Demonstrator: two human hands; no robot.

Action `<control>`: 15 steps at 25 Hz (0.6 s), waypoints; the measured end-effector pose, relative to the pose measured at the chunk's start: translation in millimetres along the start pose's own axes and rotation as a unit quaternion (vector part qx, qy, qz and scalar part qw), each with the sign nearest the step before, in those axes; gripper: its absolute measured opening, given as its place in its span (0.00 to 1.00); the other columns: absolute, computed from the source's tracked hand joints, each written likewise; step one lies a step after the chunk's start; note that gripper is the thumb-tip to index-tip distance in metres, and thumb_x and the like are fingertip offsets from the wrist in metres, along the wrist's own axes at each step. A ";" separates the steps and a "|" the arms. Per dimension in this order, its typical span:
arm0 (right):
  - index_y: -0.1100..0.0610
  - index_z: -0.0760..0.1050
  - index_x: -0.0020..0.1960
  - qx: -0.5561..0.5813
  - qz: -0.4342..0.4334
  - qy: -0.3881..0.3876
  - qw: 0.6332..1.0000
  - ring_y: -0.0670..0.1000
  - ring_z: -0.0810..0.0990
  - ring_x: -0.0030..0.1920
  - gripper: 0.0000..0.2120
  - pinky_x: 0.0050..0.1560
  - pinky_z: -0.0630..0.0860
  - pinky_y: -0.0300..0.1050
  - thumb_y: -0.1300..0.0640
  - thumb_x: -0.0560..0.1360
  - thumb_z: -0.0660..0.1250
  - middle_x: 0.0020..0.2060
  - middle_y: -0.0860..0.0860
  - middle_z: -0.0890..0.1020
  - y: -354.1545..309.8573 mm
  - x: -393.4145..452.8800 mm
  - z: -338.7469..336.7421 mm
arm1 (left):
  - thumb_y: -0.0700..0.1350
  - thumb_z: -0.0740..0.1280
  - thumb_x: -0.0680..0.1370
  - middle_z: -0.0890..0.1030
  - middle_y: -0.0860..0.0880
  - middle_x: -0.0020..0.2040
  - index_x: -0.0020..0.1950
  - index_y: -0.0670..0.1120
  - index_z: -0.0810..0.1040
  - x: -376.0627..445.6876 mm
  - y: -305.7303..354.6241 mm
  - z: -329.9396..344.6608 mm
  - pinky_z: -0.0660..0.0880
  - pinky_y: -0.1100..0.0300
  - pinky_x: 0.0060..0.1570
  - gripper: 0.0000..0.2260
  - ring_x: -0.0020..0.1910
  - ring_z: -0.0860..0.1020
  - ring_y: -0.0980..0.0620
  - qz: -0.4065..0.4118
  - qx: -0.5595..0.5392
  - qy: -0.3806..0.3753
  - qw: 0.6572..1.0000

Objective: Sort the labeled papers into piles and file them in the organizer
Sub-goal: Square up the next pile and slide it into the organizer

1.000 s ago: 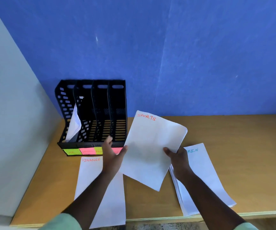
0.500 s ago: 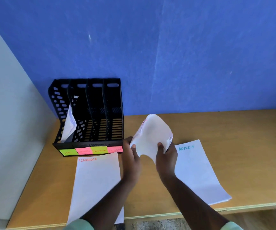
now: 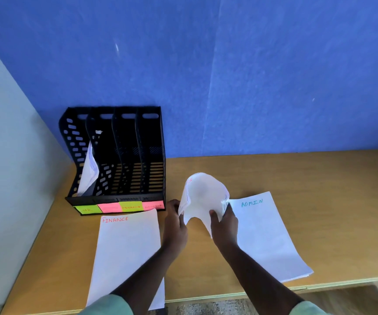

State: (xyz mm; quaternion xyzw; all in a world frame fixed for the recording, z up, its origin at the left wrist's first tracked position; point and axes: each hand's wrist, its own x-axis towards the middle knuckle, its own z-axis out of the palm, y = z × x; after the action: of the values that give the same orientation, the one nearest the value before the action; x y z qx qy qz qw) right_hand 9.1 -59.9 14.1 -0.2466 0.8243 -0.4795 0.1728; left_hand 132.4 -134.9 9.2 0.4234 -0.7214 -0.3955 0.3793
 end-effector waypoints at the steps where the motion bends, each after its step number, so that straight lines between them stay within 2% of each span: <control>1: 0.54 0.68 0.71 0.011 -0.032 0.018 0.999 0.52 0.81 0.58 0.22 0.53 0.75 0.43 0.59 0.78 0.69 0.58 0.49 0.81 -7.9 -0.6 -5.3 | 0.32 0.59 0.80 0.72 0.62 0.47 0.59 0.39 0.69 1.5 -1.0 -0.5 0.67 0.80 0.45 0.09 0.50 0.72 0.74 -0.004 0.000 -0.007 1.000; 3: 0.48 0.60 0.76 0.008 -0.144 0.070 0.987 0.42 0.75 0.58 0.31 0.50 0.74 0.37 0.59 0.78 0.70 0.65 0.45 0.76 -26.0 1.6 -16.8 | 0.33 0.59 0.81 0.73 0.62 0.46 0.59 0.42 0.69 4.0 -1.3 -2.4 0.68 0.78 0.45 0.09 0.50 0.72 0.72 -0.008 0.003 -0.014 1.000; 4: 0.48 0.59 0.77 -0.025 -0.209 0.088 0.974 0.41 0.75 0.56 0.33 0.46 0.74 0.36 0.60 0.77 0.70 0.66 0.45 0.75 -34.4 5.2 -22.6 | 0.33 0.59 0.81 0.73 0.63 0.46 0.59 0.42 0.68 5.6 -1.9 -2.8 0.68 0.78 0.44 0.09 0.50 0.72 0.71 -0.009 0.006 -0.014 1.000; 7: 0.44 0.65 0.77 -0.196 -0.331 0.112 0.916 0.51 0.80 0.44 0.36 0.33 0.73 0.39 0.66 0.75 0.70 0.64 0.48 0.75 -54.6 17.2 -37.1 | 0.35 0.59 0.82 0.72 0.62 0.48 0.60 0.42 0.68 8.6 -5.2 -1.6 0.67 0.80 0.44 0.08 0.51 0.71 0.73 -0.014 0.013 -0.017 1.000; 10: 0.45 0.74 0.73 -0.258 -0.343 0.119 0.895 0.52 0.77 0.32 0.35 0.28 0.72 0.38 0.71 0.73 0.71 0.57 0.51 0.80 -62.7 22.2 -42.8 | 0.33 0.59 0.80 0.71 0.63 0.48 0.60 0.43 0.69 10.9 -6.9 0.4 0.67 0.81 0.44 0.10 0.51 0.70 0.75 -0.019 0.022 -0.017 0.999; 15: 0.42 0.71 0.75 -0.272 -0.342 0.099 0.894 0.52 0.78 0.35 0.37 0.29 0.67 0.37 0.72 0.74 0.67 0.59 0.51 0.79 -63.3 22.5 -44.5 | 0.33 0.59 0.80 0.71 0.63 0.48 0.58 0.50 0.67 14.3 -5.3 3.3 0.66 0.81 0.45 0.13 0.52 0.70 0.75 -0.018 0.024 -0.018 0.999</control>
State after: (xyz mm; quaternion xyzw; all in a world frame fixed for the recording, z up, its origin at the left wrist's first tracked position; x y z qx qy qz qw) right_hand -17.2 -67.9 89.8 -0.5021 0.7998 -0.2885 -0.1584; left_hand 126.1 -148.9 6.2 0.4378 -0.7302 -0.3920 0.3485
